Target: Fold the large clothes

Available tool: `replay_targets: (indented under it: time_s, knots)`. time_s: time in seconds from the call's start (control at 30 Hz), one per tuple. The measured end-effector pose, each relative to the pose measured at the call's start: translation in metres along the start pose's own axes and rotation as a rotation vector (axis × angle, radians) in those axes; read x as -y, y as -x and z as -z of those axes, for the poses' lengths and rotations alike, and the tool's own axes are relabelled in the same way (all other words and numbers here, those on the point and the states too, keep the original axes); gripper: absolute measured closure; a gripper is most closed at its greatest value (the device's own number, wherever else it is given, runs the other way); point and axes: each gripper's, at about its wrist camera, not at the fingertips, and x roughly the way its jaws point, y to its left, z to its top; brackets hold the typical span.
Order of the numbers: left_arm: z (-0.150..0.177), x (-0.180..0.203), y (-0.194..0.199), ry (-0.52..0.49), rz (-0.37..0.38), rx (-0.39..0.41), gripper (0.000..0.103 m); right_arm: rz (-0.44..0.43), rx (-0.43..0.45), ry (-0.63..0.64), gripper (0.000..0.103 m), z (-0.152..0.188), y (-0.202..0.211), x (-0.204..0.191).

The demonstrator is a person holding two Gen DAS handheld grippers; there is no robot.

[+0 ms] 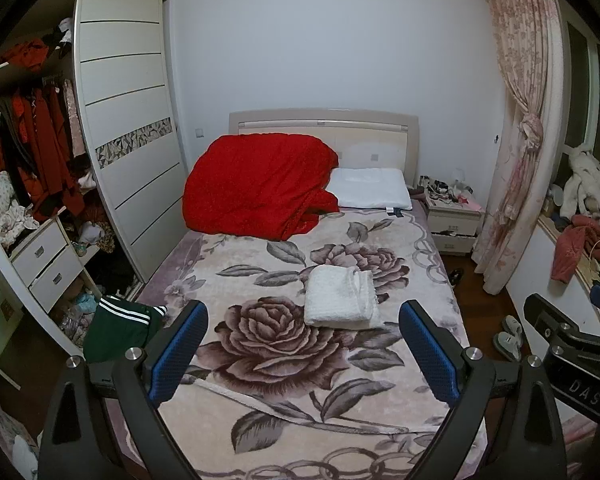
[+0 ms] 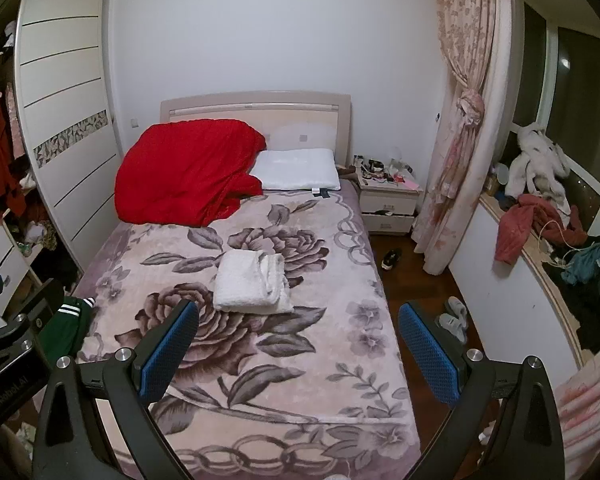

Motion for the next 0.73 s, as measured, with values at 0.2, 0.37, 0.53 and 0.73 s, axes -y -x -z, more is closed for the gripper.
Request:
replay_targets:
  time_s: [0.2,0.37,0.53,0.73]
  knots:
    - [-0.0003,0.0006,0.0004,0.001,0.002,0.0,0.005,0.002,0.0,-0.002,0.002,0.0023,0.0016,-0.0007]
    - [0.0003,0.0008,0.0003,0.001,0.001,-0.001,0.005,0.002,0.0,-0.002,0.002,0.0019,0.0013,-0.0017]
    - [-0.0004,0.0,0.0005,-0.001,0.001,-0.004,0.005,0.003,-0.001,-0.001,0.002,0.0023,0.0011,-0.002]
    - [0.0006,-0.0018,0.0022,0.01,0.003,-0.003,0.005,0.004,-0.002,-0.006,0.001,0.0069,0.0048,-0.0025]
